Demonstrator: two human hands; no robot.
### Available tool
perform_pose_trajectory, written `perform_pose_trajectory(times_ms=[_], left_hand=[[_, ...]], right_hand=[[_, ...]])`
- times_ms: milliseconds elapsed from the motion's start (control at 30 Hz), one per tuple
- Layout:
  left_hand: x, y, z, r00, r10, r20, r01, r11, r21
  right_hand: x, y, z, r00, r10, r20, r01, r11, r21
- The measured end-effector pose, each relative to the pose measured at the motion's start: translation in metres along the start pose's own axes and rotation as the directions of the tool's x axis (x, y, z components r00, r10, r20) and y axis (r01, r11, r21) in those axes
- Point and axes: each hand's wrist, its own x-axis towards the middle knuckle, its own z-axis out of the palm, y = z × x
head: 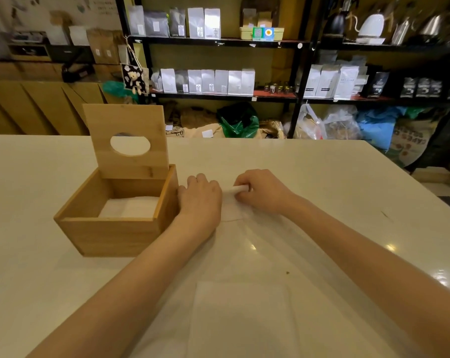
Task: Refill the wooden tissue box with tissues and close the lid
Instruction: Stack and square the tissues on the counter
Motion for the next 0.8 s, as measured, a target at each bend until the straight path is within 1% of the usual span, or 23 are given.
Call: perform_pose_trajectory(times_ms=[100,167,200,267,333,433,500,533,600,667,700,800], left_hand=[[-0.007,-0.002,-0.005,0.998,0.042,-0.043,-0.045,0.998,-0.052],[-0.012,-0.005,-0.01,0.993,0.07,-0.09,-0.086,0.979,-0.185],[-0.016,-0.006,-0.013,0.991,0.084,-0.105,-0.111,0.952,-0.285],[-0.025,-0.012,-0.022,0.986,0.119,-0.114,-0.159,0.866,-0.474],[-0.036,-0.02,-0.033,0.979,0.163,-0.125,-0.206,0.798,-0.567],[-0.054,-0.033,-0.048,0.961,0.246,-0.127,-0.266,0.698,-0.665],[-0.07,-0.041,-0.056,0.952,0.296,-0.078,-0.252,0.615,-0.747],[-0.075,-0.046,-0.061,0.946,0.321,-0.046,-0.227,0.554,-0.801],[-0.088,-0.054,-0.067,0.919,0.392,0.027,-0.156,0.427,-0.891],[-0.1,-0.061,-0.068,0.897,0.436,0.08,-0.076,0.33,-0.941],[-0.104,-0.063,-0.066,0.892,0.441,0.099,-0.05,0.315,-0.948],[-0.114,-0.065,-0.055,0.884,0.442,0.152,-0.023,0.367,-0.93]], right_hand=[[-0.016,-0.001,-0.012,0.999,-0.022,-0.037,0.023,0.999,0.035],[-0.029,-0.003,-0.022,0.998,-0.019,-0.059,0.022,0.998,0.055],[-0.036,-0.005,-0.027,0.997,-0.014,-0.073,0.019,0.997,0.069],[-0.051,-0.01,-0.038,0.995,-0.002,-0.103,0.012,0.995,0.097],[-0.069,-0.016,-0.047,0.994,0.016,-0.111,-0.001,0.99,0.14],[-0.095,-0.026,-0.056,0.995,0.024,-0.094,0.001,0.965,0.261],[-0.114,-0.034,-0.057,0.995,0.03,-0.094,0.004,0.94,0.34],[-0.119,-0.037,-0.059,0.995,0.025,-0.093,0.01,0.932,0.362],[-0.132,-0.042,-0.059,0.996,0.021,-0.081,0.013,0.917,0.398],[-0.144,-0.047,-0.055,0.997,0.033,-0.067,0.0,0.899,0.438],[-0.149,-0.048,-0.052,0.998,0.041,-0.055,-0.011,0.884,0.468],[-0.161,-0.05,-0.042,0.999,0.05,-0.019,-0.032,0.848,0.529]])
